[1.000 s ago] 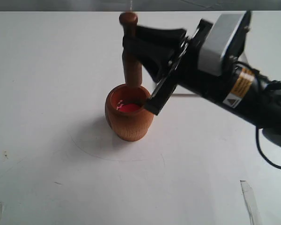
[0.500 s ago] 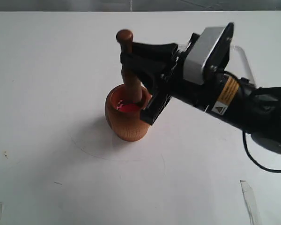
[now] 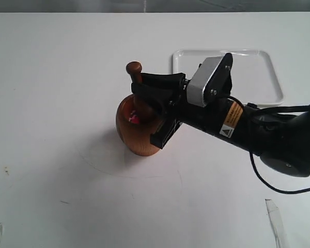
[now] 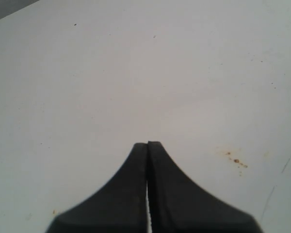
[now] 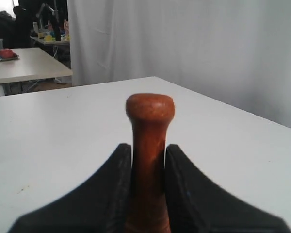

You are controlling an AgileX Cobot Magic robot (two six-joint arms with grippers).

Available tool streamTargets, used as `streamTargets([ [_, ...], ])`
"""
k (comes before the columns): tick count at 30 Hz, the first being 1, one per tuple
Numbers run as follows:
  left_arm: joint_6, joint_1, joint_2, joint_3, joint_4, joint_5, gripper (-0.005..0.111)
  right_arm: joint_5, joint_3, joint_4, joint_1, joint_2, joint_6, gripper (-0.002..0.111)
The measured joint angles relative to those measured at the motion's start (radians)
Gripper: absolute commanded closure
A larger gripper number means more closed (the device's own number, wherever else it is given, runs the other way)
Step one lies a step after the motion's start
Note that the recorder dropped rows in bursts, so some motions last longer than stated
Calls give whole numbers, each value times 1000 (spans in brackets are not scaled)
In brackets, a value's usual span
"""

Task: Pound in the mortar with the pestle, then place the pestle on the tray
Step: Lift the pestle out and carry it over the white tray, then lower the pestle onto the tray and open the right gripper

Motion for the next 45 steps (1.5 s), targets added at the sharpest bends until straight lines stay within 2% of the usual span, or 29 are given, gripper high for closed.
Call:
streamTargets([
  [5, 0, 0, 0, 0, 0, 0, 107, 83, 7, 30, 0, -229, -24, 108],
  [7, 0, 0, 0, 0, 0, 0, 107, 175, -7, 60, 0, -351, -52, 108],
  [9, 0, 0, 0, 0, 0, 0, 107, 319, -43, 79, 0, -451, -86, 108],
  [14, 0, 0, 0, 0, 0, 0, 107, 814, -193, 186, 0, -624, -247, 108],
  [18, 0, 0, 0, 0, 0, 0, 107, 1212, -359, 295, -20, -638, -366, 108],
  [27, 0, 0, 0, 0, 0, 0, 107, 1814, -651, 310, -129, -410, -387, 108],
  [30, 0, 0, 0, 0, 0, 0, 107, 1902, -719, 300, -157, -293, -400, 108],
  [34, 0, 0, 0, 0, 0, 0, 107, 1933, -780, 253, -159, -152, -466, 108],
  [45, 0, 0, 0, 0, 0, 0, 107, 1984, -943, 138, -176, 186, -854, 108],
])
